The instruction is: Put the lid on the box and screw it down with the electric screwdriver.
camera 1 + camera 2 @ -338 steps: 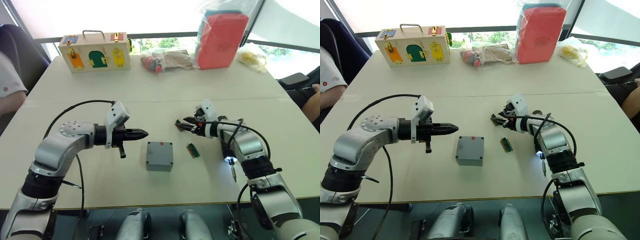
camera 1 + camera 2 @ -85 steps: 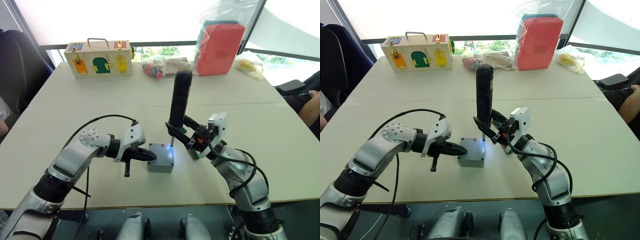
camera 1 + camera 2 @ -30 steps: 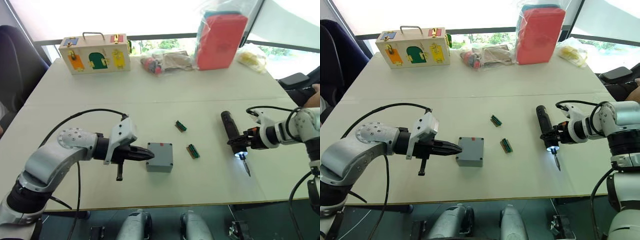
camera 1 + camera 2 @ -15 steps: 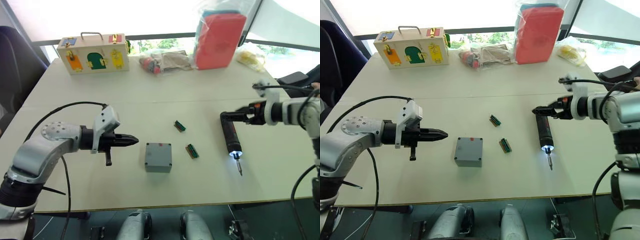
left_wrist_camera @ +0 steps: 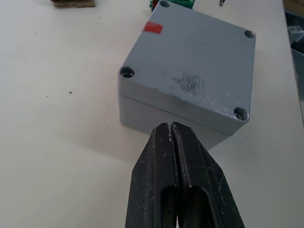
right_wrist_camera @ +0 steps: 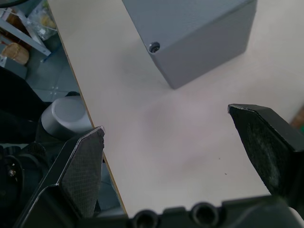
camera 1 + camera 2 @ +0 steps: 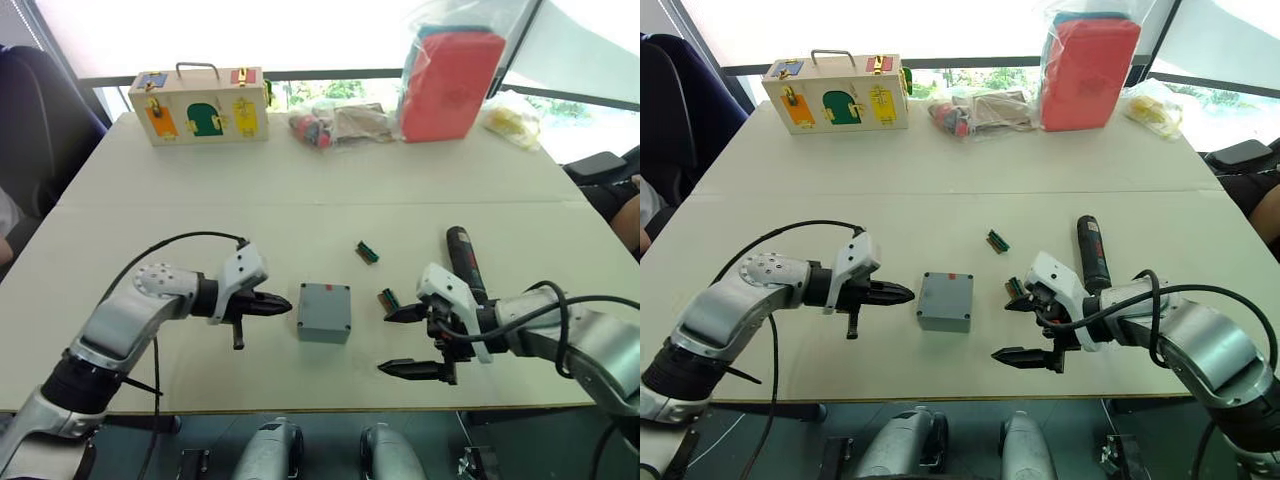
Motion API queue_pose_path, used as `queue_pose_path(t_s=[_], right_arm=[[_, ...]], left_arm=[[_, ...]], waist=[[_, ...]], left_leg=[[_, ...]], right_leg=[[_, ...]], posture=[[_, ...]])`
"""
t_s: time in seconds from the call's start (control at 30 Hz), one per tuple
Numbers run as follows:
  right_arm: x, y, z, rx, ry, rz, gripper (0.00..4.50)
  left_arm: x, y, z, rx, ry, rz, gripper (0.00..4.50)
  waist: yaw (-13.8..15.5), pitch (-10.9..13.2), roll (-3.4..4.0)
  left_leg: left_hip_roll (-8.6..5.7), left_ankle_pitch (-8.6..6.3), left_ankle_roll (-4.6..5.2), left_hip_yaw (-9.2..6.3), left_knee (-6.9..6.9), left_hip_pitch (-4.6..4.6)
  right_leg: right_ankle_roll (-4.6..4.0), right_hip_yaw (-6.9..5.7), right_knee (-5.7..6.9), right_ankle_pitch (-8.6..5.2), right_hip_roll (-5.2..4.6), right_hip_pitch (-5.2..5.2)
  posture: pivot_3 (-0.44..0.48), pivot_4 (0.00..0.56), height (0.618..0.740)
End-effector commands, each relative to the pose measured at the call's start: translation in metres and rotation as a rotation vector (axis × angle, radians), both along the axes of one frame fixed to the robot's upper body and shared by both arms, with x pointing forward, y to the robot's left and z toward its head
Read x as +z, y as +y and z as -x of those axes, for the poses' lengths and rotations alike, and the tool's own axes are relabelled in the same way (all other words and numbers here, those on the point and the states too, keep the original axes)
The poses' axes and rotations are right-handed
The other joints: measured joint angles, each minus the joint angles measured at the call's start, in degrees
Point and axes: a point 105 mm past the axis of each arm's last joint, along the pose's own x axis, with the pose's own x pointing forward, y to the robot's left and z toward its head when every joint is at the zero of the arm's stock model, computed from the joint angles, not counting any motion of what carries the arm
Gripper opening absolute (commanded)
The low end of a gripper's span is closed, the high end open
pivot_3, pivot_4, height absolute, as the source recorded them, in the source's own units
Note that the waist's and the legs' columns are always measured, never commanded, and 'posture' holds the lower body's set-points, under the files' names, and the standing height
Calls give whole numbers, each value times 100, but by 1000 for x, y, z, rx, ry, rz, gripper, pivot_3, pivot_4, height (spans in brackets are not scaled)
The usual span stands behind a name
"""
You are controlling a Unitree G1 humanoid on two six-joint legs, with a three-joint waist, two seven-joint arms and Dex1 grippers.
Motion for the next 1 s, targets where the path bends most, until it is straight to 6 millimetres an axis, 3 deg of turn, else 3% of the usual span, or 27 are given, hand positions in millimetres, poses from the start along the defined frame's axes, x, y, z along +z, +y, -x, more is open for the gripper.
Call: queue_pose_path(t_s=[0.03, 0.23, 0.43, 0.6, 0.67, 0.8, 1.0], right_arm=[[1, 14, -1, 24, -17, -15, 4475], [-4, 31, -3, 36, 19, -53, 4475], [10, 54, -2, 53, 65, -158, 4475], [18, 45, -7, 13, 33, -143, 4475], [22, 33, -11, -2, -14, -104, 4475], [28, 9, -28, -40, -111, -17, 4475], [12, 15, -37, -14, -119, -6, 4475]], left_arm=[[2, -5, -8, -35, -50, -21, 0], [1, -12, -22, -61, -77, -32, 0], [7, -22, -40, -44, -116, 8, 0], [7, -7, -50, 7, -152, -25, 0], [7, 4, -48, 16, -146, -44, 0], [4, 24, -20, 2, -97, -88, 0], [-1, 12, 2, -10, -42, -50, 0]], waist=[[0, 0, 0], [6, -1, -1], [-2, -1, -1], [-1, -1, 0], [-3, -1, -1], [-58, 0, 3], [3, 0, 1]], left_leg=[[0, 0, 0, 0, 0, 0], [-1, 0, 1, 0, 4, -3], [-2, -2, 3, 0, 9, -4], [-2, -2, 3, 0, 10, -6], [-2, -2, 4, 0, 11, -7], [-1, -5, 8, 3, 10, -7], [1, -4, 6, 0, 9, -7]], right_leg=[[-2, 0, 0, -1, 0, 0], [-17, -2, -2, -6, -2, 1], [-1, -3, 3, 3, 1, 1], [1, -3, 4, 4, 3, -1], [1, -3, 4, 4, 3, -1], [0, 1, 5, 3, 2, -5], [-5, -2, 4, 1, -5, -2]], posture=[[0, 150, 740], [0, 150, 740], [0, 150, 740], [0, 150, 740], [0, 150, 740], [0, 150, 740], [0, 150, 740]])
